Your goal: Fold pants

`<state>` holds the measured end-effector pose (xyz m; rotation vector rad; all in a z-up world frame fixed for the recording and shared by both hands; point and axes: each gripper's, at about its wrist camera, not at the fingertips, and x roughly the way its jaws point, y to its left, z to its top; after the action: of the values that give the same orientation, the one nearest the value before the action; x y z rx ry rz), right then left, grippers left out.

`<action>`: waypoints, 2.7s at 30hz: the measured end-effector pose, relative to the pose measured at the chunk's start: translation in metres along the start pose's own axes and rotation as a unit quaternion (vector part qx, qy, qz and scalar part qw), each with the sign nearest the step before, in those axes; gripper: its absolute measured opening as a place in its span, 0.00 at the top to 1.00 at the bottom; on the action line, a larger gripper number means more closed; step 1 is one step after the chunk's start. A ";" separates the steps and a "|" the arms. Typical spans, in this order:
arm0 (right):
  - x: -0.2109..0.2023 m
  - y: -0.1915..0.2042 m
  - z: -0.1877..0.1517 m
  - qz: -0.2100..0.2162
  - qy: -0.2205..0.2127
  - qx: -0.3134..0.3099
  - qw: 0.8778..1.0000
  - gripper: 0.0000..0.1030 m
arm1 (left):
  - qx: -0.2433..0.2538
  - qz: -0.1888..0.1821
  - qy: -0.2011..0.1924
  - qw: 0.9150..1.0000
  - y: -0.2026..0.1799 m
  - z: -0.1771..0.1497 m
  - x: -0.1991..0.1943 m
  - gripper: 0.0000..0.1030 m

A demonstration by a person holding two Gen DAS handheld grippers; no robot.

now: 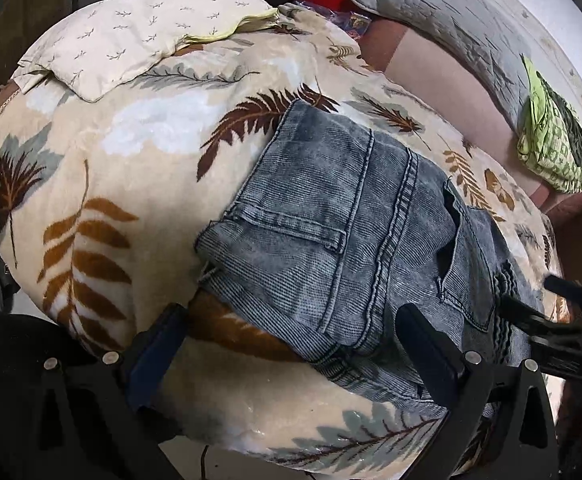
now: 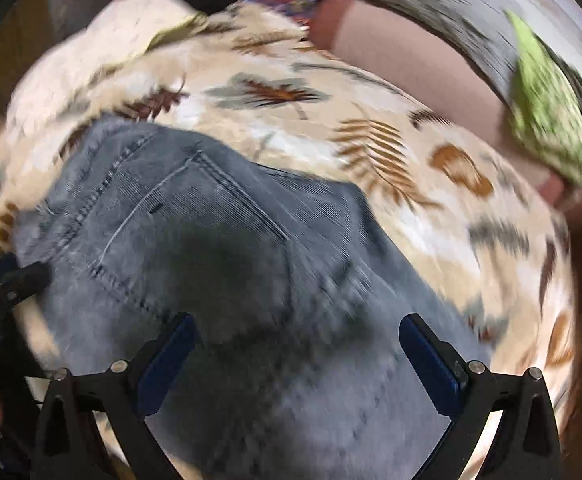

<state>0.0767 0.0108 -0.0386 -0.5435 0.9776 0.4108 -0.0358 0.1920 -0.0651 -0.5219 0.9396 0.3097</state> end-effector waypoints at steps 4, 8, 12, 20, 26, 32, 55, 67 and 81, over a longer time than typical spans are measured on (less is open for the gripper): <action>0.042 0.039 0.015 -0.043 0.046 -0.084 0.994 0.00 | 0.000 0.001 0.006 1.000 0.003 0.004 0.005 0.00; 0.029 0.037 0.022 -0.040 0.036 -0.086 0.995 0.00 | 0.002 0.002 0.010 1.000 0.002 0.005 0.008 0.00; 0.020 0.030 0.021 -0.035 0.019 -0.071 0.997 0.00 | 0.003 0.005 0.012 1.000 0.001 0.004 0.010 0.00; 0.030 0.012 0.020 0.009 0.027 -0.031 0.999 0.00 | 0.007 0.009 0.010 1.000 -0.002 0.004 0.012 0.00; -0.003 -0.049 -0.026 0.046 -0.005 0.078 0.996 0.00 | -0.011 -0.006 0.012 1.000 -0.005 0.004 0.011 0.00; -0.011 -0.093 -0.085 0.074 -0.020 0.164 0.983 0.00 | -0.057 -0.034 0.028 0.997 -0.005 0.009 0.014 0.00; 0.014 -0.095 -0.126 0.099 -0.033 0.176 0.979 0.00 | -0.096 -0.041 0.012 0.995 0.000 0.021 0.005 0.80; -0.013 -0.110 -0.108 0.121 -0.041 0.211 0.969 0.00 | -0.071 -0.047 -0.004 0.996 0.005 0.017 0.007 0.81; 0.079 -0.028 0.041 0.009 0.069 -0.002 0.998 0.00 | -0.046 -0.057 -0.022 0.997 0.005 0.011 0.010 0.81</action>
<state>0.1586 0.0195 -0.0813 -0.5721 1.1154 0.3956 -0.0255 0.2023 -0.0694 -0.6491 0.8522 0.2608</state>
